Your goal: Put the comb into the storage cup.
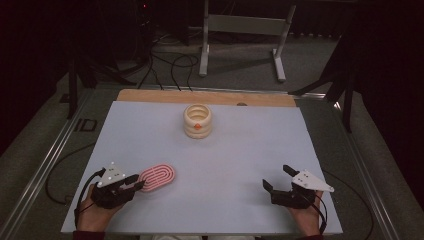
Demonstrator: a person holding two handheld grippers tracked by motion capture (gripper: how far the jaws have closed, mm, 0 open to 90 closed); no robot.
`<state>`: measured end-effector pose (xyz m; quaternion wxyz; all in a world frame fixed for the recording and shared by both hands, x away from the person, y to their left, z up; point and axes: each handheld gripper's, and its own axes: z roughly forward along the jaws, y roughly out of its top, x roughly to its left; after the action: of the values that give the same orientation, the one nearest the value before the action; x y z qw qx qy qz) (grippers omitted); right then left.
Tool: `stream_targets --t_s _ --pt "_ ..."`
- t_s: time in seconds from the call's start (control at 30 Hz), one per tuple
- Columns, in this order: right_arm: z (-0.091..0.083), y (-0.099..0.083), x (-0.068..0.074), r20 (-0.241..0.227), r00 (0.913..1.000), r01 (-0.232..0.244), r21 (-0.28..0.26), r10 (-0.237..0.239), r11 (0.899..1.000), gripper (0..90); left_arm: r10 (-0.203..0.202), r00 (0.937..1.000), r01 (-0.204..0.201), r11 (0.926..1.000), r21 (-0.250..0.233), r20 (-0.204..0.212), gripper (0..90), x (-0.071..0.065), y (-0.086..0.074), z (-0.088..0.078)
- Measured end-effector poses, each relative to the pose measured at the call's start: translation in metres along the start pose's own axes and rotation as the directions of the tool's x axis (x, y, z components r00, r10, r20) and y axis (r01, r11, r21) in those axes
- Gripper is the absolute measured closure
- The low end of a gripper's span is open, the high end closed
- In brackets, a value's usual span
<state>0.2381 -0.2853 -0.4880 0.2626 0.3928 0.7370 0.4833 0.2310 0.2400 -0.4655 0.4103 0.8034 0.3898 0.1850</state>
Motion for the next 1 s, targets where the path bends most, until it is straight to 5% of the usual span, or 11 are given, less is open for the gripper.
stream_targets --t_s 0.2,0.3,0.37,0.5,0.8,0.9,1.0 --pt "0.000 0.000 0.000 -0.003 1.0000 0.001 -0.004 -0.001 1.000 9.1 -0.008 0.9973 -0.004 0.9852 -0.172 -0.073 55.5 0.001 0.001 -0.018" --pt "-0.001 0.000 0.000 -0.006 1.0000 0.002 -0.008 -0.002 1.000 9.1 -0.019 0.9937 -0.004 0.9787 -0.205 -0.110 44.2 0.002 0.001 -0.022" --pt "-0.001 0.000 0.000 -0.011 0.9999 0.005 -0.014 -0.005 1.000 9.1 -0.029 0.9893 -0.004 0.9740 -0.226 -0.143 31.7 0.004 0.000 -0.025" --pt "-0.001 0.001 0.001 -0.016 0.9999 0.004 -0.022 -0.005 1.000 9.1 -0.053 0.9683 -0.009 0.9690 -0.247 -0.244 16.3 0.004 -0.002 -0.026" --pt "-0.004 0.000 -0.003 -0.023 0.9997 -0.012 -0.046 0.011 0.999 9.1 -0.103 0.9659 0.028 0.9545 -0.297 -0.238 0.9 0.013 -0.009 -0.031" --pt "-0.005 0.000 -0.004 -0.031 0.9994 -0.014 -0.057 0.013 0.998 9.1 -0.112 0.9652 0.038 0.9542 -0.297 -0.236 0.4 0.015 -0.011 -0.032" --pt "-0.005 0.001 -0.004 -0.044 0.9990 -0.009 -0.071 0.006 0.997 9.1 -0.100 0.9721 0.042 0.9639 -0.263 -0.212 0.2 0.019 -0.014 -0.028"
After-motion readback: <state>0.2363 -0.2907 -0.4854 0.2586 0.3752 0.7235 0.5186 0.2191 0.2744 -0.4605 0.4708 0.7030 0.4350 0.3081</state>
